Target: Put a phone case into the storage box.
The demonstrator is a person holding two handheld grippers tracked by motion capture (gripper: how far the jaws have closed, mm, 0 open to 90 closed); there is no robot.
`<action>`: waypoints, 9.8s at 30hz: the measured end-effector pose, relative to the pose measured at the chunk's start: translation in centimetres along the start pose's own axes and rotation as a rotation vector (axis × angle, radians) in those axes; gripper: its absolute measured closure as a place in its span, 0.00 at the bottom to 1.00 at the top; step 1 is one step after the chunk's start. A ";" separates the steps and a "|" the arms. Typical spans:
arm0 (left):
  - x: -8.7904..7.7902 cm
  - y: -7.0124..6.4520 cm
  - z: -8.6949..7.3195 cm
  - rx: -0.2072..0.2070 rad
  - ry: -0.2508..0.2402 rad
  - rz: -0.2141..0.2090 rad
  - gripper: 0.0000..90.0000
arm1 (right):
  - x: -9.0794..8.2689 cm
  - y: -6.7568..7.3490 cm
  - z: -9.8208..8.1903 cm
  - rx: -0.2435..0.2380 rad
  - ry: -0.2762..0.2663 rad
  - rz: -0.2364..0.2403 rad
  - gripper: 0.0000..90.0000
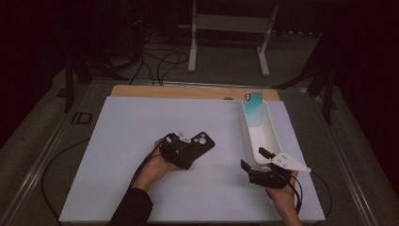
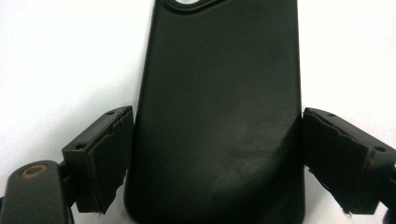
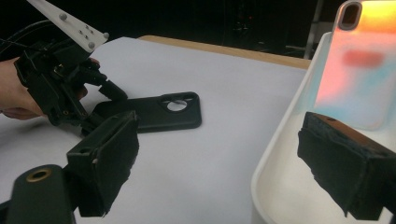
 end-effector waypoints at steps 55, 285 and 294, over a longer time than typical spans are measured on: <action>-8.7 -2.3 -5.5 -0.069 -0.366 0.050 0.18 | 4.1 2.4 4.8 0.039 0.094 0.143 0.15; -9.9 -6.0 -3.2 -0.042 -0.549 -0.006 0.07 | 8.0 13.0 9.5 0.065 0.103 0.284 0.16; -10.7 -5.4 -3.5 -0.047 -0.574 0.027 0.04 | 7.9 12.9 9.6 0.066 0.101 0.284 0.16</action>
Point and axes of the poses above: each handheld gripper's, and its own axes: x roughly forward along the jaws, z roughly out of its top, y roughly to its left, the point moved 4 cm from there along x, roughly forward along the jaws, and after that the axes turned 5 degrees about -z, right-handed, at the moved point
